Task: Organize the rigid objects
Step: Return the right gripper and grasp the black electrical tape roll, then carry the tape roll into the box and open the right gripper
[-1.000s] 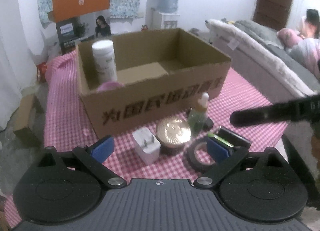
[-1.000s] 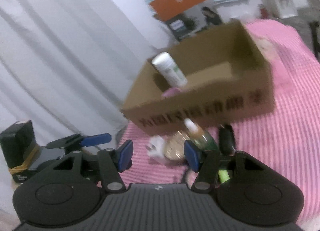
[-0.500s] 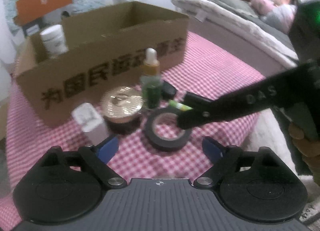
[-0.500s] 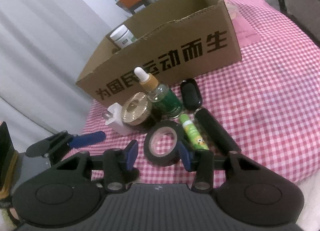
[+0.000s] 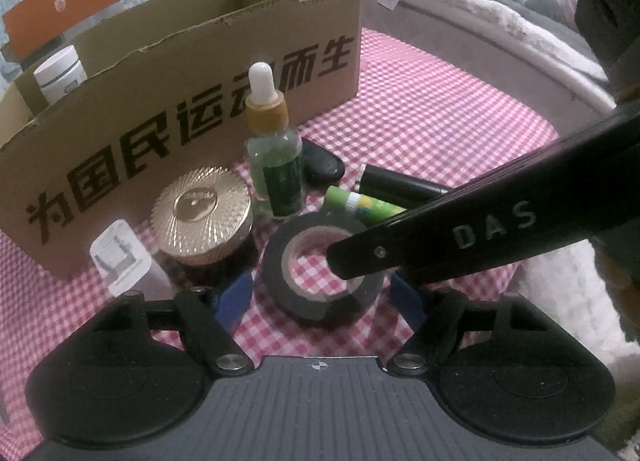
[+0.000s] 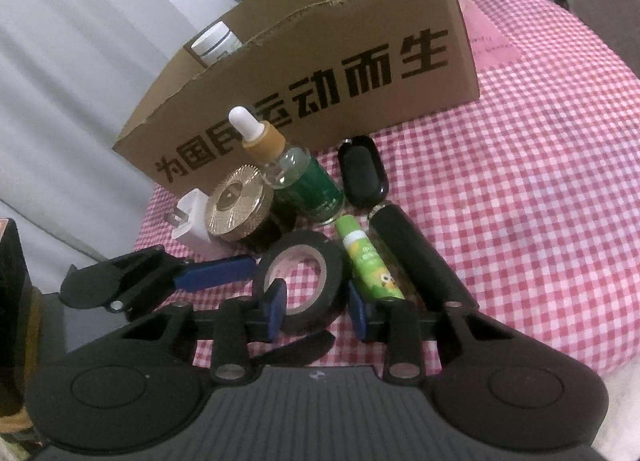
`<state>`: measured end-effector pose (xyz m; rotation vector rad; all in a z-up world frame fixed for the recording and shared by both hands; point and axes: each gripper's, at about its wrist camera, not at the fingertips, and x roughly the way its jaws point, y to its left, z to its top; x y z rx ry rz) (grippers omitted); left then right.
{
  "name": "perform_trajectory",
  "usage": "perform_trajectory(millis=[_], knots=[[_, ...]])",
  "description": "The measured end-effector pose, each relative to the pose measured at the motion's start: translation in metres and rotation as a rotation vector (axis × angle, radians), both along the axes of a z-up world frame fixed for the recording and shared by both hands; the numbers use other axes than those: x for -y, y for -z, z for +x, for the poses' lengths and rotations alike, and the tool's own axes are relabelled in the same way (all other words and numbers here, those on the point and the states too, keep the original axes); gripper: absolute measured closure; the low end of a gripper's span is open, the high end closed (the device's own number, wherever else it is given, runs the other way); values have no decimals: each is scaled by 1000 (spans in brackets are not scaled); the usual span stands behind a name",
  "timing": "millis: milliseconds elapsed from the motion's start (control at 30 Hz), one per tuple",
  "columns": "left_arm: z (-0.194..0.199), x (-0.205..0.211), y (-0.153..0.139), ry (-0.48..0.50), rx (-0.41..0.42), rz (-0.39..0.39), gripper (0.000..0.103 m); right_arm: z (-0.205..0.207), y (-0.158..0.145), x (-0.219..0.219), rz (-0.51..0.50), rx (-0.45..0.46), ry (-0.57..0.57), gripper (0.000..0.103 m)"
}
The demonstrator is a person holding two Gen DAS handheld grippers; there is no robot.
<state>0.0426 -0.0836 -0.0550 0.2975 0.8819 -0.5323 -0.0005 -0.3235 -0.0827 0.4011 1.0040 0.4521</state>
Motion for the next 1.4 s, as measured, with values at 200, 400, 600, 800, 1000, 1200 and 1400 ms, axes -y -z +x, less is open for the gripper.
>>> perform_trajectory(millis=[200, 400, 600, 800, 1000, 1200, 1400], knots=[[3, -3, 0, -21, -9, -5, 37, 7, -2, -5, -23, 19, -14, 70], [-9, -12, -4, -33, -20, 26, 36, 1, -4, -15, -19, 8, -69, 71], [-5, -14, -1, -34, -24, 24, 32, 1, -6, -25, -65, 29, -93, 71], [-2, -16, -1, -35, -22, -4, 36, 4, -6, -28, -86, 38, -110, 71], [-15, -20, -12, -39, 21, -2, 36, 2, -8, -30, -85, 46, -123, 74], [-30, -30, -55, -59, 150, -11, 36, -10, -42, -35, -83, 134, -151, 74], [-22, -45, -114, -73, 313, -23, 36, -13, -104, -49, -115, 322, -204, 74]])
